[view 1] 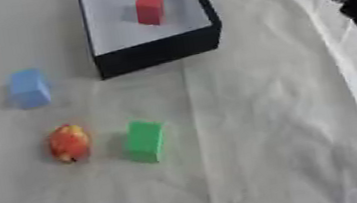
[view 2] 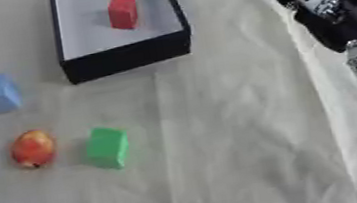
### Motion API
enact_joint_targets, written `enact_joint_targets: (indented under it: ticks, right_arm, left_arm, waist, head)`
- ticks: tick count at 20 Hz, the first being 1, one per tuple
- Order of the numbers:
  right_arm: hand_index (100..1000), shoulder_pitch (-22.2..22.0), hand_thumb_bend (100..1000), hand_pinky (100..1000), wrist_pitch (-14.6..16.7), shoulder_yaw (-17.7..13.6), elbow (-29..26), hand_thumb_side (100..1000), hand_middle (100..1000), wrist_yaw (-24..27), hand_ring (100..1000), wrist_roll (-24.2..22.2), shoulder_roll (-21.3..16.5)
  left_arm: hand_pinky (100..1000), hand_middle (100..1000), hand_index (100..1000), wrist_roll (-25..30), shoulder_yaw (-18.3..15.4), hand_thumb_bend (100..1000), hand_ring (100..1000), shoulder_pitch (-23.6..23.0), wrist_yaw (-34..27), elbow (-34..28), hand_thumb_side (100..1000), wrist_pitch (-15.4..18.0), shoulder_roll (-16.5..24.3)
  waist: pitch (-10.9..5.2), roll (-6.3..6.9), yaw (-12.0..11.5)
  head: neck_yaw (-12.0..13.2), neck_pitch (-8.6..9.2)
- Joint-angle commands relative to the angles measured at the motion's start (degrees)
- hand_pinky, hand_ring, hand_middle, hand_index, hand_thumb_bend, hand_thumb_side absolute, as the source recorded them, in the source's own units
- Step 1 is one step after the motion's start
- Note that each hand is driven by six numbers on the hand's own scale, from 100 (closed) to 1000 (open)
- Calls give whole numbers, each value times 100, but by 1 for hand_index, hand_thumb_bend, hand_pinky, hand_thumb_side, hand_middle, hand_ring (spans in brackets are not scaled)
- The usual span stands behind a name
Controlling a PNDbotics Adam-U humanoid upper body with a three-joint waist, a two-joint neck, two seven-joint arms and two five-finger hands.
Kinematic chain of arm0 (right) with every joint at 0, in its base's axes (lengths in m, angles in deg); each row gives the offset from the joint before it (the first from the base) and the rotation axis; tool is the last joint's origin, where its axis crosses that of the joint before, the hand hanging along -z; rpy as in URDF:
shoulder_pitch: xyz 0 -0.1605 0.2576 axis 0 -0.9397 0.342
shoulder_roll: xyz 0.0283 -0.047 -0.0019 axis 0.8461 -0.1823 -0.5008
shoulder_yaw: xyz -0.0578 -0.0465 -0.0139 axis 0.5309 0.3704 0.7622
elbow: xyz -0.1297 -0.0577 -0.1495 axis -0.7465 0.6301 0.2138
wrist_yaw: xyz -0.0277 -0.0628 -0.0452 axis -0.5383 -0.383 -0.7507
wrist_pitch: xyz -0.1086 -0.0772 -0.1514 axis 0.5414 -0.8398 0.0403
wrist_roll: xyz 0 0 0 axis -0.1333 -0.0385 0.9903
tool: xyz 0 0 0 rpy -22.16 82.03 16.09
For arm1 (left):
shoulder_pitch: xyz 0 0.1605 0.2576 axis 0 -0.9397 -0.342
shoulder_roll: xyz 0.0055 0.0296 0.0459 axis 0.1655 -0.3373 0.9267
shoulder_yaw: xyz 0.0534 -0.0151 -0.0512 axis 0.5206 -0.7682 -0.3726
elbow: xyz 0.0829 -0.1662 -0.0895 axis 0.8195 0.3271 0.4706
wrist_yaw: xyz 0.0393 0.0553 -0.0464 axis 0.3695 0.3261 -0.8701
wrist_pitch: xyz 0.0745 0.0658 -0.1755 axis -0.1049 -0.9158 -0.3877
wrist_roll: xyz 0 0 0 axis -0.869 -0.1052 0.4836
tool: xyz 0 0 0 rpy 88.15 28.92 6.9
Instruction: Pick up objects on the table and place them in the box.
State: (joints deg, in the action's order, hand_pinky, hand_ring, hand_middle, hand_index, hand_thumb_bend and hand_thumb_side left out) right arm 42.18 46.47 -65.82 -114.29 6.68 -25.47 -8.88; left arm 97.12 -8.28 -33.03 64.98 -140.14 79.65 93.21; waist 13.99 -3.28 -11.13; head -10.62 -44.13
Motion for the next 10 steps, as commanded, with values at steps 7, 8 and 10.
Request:
enact_joint_targets:
  ticks: [7,8,10]
  right_arm:
    - [809,-11,100,1000,-140,-121,-136,541,689,-12,782,66,-106]
    - [809,-11,100,1000,-163,-113,-136,543,688,-20,782,61,-96]
    - [808,-1,100,1000,-201,-87,-136,544,687,-35,780,35,-73]
  left_arm:
    - [931,807,867,1190,-77,381,858,681,854,1067,540,1184,-554]
    - [931,807,867,1281,-117,408,859,736,945,1110,546,1273,-611]
    - [931,810,867,1458,-221,472,864,836,1125,1185,557,1397,-714]
  waist:
    - [-194,90,-4]
    - [-196,92,-4]
    - [-201,96,-7]
  head:
    - [1,1]
    - [-5,1]
    - [-12,1]
